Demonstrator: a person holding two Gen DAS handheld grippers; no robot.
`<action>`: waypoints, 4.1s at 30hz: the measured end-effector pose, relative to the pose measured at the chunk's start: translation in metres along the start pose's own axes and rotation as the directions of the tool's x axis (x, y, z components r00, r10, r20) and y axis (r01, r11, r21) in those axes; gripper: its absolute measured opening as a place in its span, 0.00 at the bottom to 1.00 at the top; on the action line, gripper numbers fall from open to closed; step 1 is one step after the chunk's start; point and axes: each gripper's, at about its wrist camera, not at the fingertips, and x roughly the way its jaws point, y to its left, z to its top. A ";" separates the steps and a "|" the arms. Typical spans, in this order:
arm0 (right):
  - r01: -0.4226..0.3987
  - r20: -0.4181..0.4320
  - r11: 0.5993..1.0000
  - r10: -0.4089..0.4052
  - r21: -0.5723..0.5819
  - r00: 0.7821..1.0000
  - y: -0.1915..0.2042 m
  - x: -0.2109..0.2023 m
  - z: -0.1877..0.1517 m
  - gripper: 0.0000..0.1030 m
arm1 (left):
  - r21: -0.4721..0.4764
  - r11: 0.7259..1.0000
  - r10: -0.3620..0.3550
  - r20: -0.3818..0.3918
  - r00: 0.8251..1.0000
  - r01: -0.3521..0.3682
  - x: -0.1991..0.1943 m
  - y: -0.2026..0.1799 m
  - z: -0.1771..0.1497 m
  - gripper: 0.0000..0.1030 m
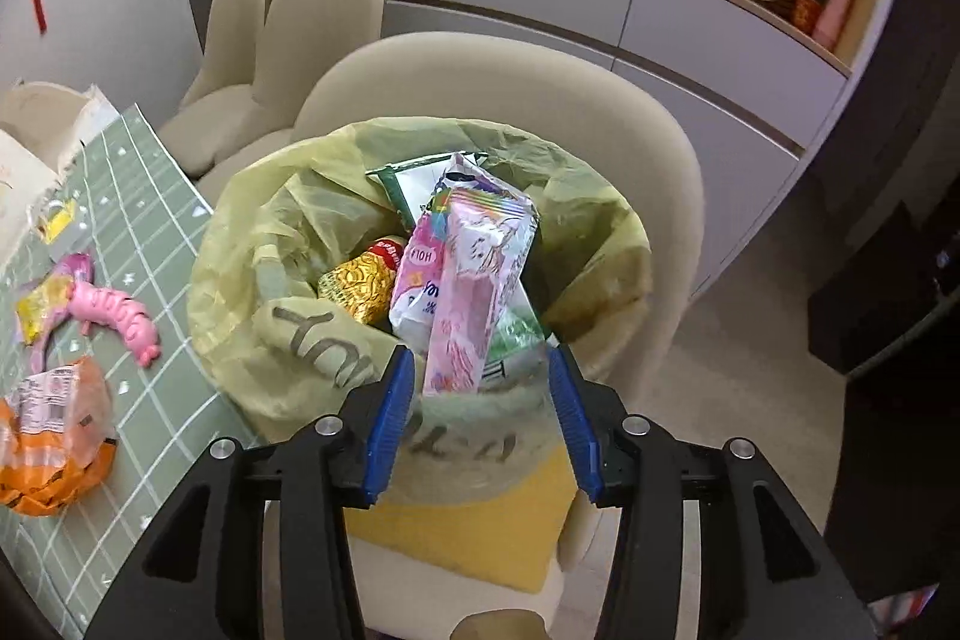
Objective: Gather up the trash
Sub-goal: 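Move both tools back over the table toward the orange bread bag, then grasp the orange bread bag with the right gripper while the left grasps a dark wrapper, then carry both items to the yellow bag and open both grippers over it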
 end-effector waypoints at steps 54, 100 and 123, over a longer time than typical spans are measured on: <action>-0.337 -0.031 0.890 0.345 -0.307 0.938 0.235 -0.075 -0.074 0.16 | 0.150 0.974 -0.141 -0.195 0.971 0.171 0.042 0.017 -0.057 0.46; -0.331 0.061 0.943 0.334 -0.042 0.941 0.128 -0.101 -0.135 0.17 | 0.428 0.889 -0.024 -0.310 0.950 0.162 0.062 -0.037 -0.083 0.09; -0.280 0.253 0.925 0.344 -0.256 0.904 0.110 -0.170 -0.052 0.17 | 0.413 0.888 -0.231 0.020 0.973 0.203 -0.069 -0.131 -0.006 0.09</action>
